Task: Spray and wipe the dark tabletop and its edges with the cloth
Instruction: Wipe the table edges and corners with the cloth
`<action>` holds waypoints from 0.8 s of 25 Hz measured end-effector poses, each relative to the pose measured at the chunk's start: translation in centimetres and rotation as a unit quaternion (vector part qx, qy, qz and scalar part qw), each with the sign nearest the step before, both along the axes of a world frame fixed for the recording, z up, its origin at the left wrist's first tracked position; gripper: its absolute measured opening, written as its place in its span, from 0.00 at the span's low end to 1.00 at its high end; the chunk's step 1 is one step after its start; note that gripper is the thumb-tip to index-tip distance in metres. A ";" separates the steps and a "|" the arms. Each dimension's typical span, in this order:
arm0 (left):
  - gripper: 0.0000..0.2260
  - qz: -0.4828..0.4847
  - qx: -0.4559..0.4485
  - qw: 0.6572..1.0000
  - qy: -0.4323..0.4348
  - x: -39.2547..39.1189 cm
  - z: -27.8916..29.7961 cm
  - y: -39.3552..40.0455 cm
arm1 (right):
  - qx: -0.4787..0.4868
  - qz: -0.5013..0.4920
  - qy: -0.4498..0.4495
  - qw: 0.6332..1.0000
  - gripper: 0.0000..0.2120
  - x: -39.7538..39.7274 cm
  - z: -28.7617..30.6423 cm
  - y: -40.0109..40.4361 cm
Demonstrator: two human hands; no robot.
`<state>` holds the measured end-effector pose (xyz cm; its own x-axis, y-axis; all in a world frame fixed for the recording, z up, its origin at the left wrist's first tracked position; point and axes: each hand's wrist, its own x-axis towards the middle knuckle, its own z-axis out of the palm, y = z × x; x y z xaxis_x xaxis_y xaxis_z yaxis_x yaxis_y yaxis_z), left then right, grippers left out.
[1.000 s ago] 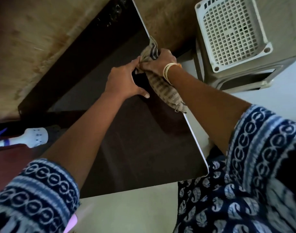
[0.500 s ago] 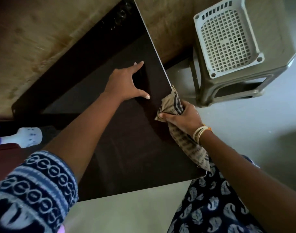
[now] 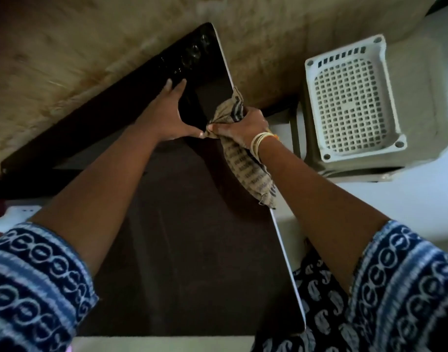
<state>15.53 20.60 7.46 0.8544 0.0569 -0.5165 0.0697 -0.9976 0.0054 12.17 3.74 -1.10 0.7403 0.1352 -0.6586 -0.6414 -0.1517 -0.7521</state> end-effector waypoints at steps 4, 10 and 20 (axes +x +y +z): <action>0.66 0.074 0.028 0.996 0.048 4.6 0.2 0.6 | -0.011 -0.001 0.016 1.000 0.45 5.9 0.7 1.1; 0.69 0.128 0.037 0.989 0.058 5.9 0.0 0.7 | -0.024 0.020 -0.035 0.999 0.37 13.9 2.5 2.3; 0.67 0.124 0.013 0.992 0.016 4.8 -0.4 1.5 | -0.186 -0.039 -0.069 0.979 0.25 19.3 1.2 5.3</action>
